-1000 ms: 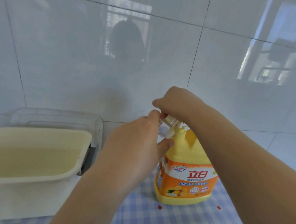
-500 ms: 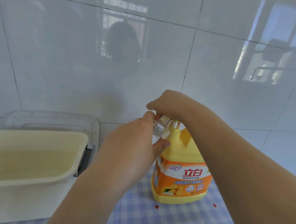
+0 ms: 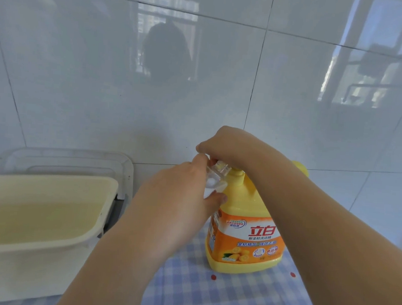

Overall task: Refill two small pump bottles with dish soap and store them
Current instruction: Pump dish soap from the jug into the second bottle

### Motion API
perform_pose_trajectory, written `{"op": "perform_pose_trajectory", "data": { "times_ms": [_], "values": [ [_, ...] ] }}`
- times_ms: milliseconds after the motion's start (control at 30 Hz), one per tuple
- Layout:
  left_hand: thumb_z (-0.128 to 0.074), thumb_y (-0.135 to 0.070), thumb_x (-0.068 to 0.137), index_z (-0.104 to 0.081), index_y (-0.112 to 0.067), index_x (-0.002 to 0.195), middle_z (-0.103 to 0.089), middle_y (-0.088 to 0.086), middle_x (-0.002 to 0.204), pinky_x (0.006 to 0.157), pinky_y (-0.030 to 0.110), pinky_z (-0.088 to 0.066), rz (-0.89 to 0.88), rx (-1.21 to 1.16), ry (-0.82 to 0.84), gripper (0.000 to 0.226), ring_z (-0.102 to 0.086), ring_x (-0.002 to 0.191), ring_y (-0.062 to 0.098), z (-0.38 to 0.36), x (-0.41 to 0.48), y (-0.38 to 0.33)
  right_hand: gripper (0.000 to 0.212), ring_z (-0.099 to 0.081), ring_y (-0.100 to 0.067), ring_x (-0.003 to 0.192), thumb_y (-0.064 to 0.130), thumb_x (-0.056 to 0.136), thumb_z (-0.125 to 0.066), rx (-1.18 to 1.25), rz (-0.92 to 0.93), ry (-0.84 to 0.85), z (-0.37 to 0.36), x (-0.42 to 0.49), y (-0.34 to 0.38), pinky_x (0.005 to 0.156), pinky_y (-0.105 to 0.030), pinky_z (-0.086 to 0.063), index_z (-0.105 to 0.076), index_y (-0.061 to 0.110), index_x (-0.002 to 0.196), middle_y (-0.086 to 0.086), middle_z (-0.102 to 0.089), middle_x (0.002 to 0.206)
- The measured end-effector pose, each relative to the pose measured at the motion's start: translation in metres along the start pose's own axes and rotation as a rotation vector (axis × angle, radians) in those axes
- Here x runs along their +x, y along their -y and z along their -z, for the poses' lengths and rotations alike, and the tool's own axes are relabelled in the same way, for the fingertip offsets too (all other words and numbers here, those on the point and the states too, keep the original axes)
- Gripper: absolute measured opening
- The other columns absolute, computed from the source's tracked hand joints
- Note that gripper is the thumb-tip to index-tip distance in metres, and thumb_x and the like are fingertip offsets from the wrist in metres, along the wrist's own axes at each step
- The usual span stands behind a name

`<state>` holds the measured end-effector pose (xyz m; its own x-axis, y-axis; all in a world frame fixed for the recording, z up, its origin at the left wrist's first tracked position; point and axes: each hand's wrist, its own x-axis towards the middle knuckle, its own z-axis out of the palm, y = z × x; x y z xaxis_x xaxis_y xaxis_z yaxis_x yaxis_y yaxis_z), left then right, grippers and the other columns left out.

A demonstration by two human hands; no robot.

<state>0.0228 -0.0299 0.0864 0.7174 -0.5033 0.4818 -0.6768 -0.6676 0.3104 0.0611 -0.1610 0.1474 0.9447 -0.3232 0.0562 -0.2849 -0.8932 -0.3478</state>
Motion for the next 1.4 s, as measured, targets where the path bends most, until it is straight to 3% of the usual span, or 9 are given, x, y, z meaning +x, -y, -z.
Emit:
{"op": "perform_pose_trajectory", "data": {
  "times_ms": [333,667,833,1133,1400],
  "values": [
    [-0.040,-0.060,0.093,-0.037,-0.031,0.117,-0.053,-0.014,0.093,0.052,0.017,-0.033,-0.022,0.022,0.020,0.038,-0.055,0.079,0.009,-0.003,0.000,0.001,0.020,-0.038,-0.014,0.054,0.023,0.087,-0.051,0.027,0.011,-0.014,-0.003,0.003,-0.001,0.052,-0.025,-0.031,-0.049,0.016,0.069,0.002,-0.045,0.064],
    [-0.037,-0.059,0.093,-0.037,-0.031,0.120,-0.060,-0.013,0.105,0.057,0.024,-0.039,-0.013,0.029,-0.010,0.039,-0.059,0.070,0.009,0.000,0.000,0.000,0.024,-0.038,-0.016,0.049,0.021,0.083,-0.053,0.038,-0.025,-0.054,-0.001,0.005,0.000,0.050,-0.024,-0.030,-0.047,0.014,0.061,0.002,-0.043,0.055],
    [-0.038,-0.061,0.092,-0.036,-0.033,0.120,-0.061,-0.014,0.107,0.060,0.026,-0.036,0.010,0.023,-0.066,0.039,-0.058,0.082,0.011,0.002,0.000,-0.003,0.023,-0.063,-0.024,0.054,0.024,0.082,-0.051,0.043,-0.032,-0.079,0.010,0.002,0.005,0.054,-0.023,-0.044,-0.068,0.009,0.074,-0.006,-0.071,0.071],
    [-0.038,-0.060,0.093,-0.036,-0.034,0.121,-0.059,-0.015,0.110,0.055,0.020,-0.030,0.018,-0.019,-0.035,0.039,-0.049,0.079,0.006,0.004,-0.001,-0.005,0.022,-0.052,-0.018,0.049,0.026,0.087,-0.053,0.018,-0.014,-0.037,0.011,-0.001,0.006,0.051,-0.021,-0.038,-0.060,0.012,0.071,-0.002,-0.057,0.062],
    [-0.039,-0.060,0.093,-0.036,-0.034,0.122,-0.059,-0.015,0.112,0.054,0.020,-0.029,0.012,-0.011,-0.041,0.039,-0.053,0.083,0.007,0.003,0.000,-0.004,0.027,-0.057,-0.021,0.051,0.027,0.090,-0.052,-0.001,-0.005,0.002,0.014,-0.005,0.010,0.048,-0.020,-0.040,-0.060,0.009,0.071,-0.004,-0.063,0.069]
  ]
}}
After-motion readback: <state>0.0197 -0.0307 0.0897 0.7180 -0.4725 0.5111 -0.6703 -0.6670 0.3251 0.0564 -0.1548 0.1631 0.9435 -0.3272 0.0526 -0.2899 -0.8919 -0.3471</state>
